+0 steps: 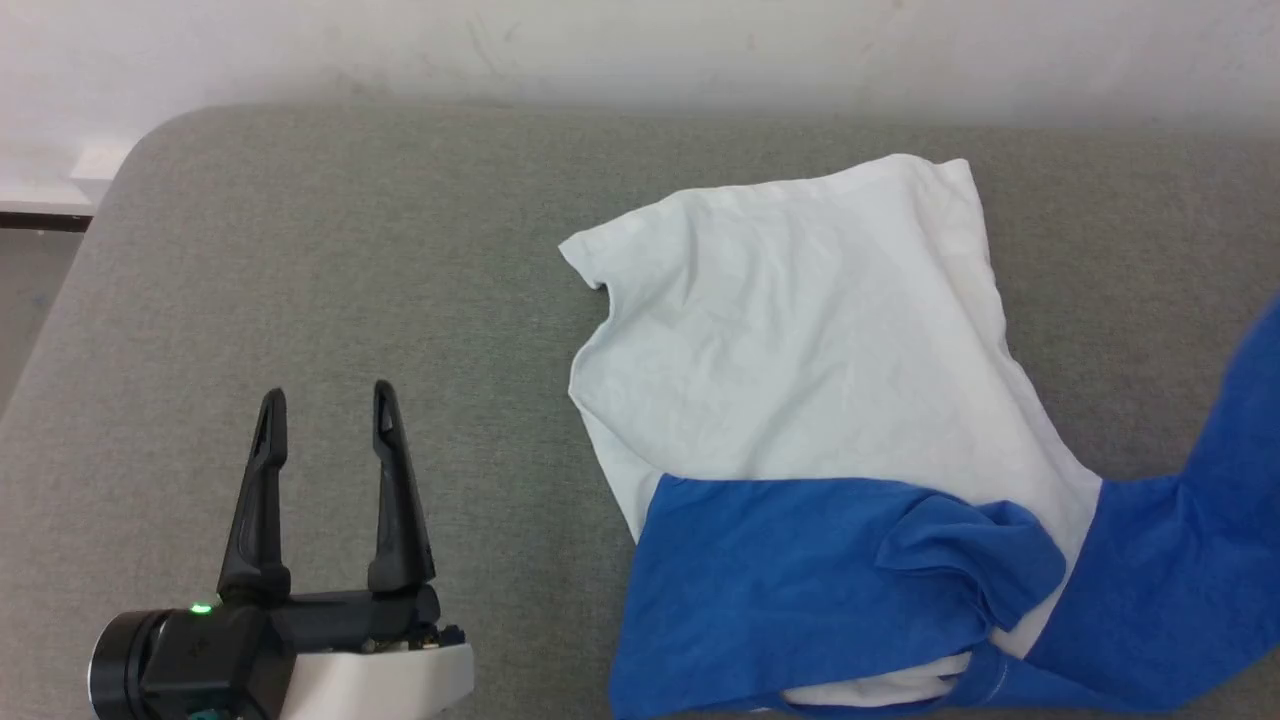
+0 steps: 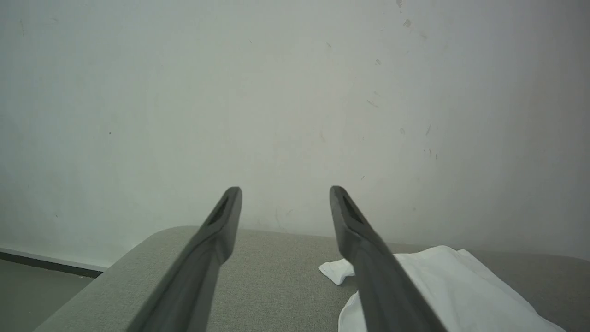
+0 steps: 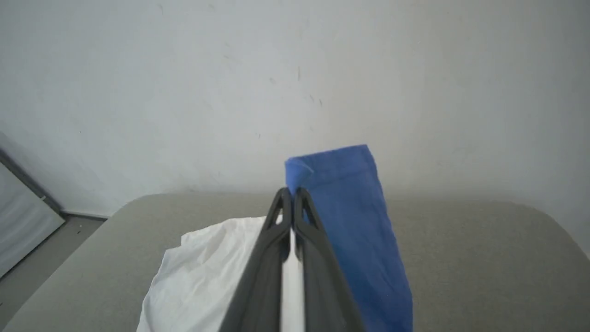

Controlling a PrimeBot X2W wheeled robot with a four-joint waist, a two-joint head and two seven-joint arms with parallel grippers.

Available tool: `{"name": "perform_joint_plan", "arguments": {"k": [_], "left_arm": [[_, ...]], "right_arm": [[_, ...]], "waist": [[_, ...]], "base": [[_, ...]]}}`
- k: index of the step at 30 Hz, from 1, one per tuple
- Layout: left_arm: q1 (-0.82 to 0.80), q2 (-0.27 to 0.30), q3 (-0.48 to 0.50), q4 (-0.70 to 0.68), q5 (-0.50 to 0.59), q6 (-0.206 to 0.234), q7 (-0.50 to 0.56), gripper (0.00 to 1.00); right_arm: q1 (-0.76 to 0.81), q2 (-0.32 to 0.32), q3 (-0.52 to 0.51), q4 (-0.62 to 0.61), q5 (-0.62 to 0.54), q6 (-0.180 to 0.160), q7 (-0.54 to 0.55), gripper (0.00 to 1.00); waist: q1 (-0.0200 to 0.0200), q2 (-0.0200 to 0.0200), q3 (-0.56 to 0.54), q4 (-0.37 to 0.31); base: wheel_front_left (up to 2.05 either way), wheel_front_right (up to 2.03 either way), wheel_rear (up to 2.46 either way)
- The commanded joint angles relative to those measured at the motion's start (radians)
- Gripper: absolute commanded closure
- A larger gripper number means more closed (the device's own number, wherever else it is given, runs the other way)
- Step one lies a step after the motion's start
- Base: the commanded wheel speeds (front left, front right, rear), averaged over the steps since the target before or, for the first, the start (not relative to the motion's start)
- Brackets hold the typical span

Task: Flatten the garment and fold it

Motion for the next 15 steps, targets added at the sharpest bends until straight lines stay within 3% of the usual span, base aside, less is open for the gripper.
{"name": "perform_joint_plan", "arguments": {"k": [1,7,15], "left_arm": [[0.007,0.002,0.003,-0.001,-0.004,-0.006,0.000,0.00],[0.010,-0.009,-0.001,0.007,-0.015,-0.012,-0.013,0.00],[0.001,-0.025,-0.008,0.020,-0.021,-0.019,-0.027,0.00]], "right_arm": [[0.015,0.015,0.022,-0.023,0.008,-0.001,0.012,1.00],[0.052,0.105,0.280,-0.161,0.000,-0.001,0.106,1.00],[0.097,0.137,0.567,-0.093,-0.058,-0.001,0.108,1.00]], "waist": [[0.0000,-0.0001,-0.004,0.008],[0.0000,-0.0001,0.000,0.037],[0.0000,-0.0001,0.021,0.099]], "base": [[0.00,0.00,0.00],[0.00,0.00,0.00],[0.00,0.00,0.00]]}}
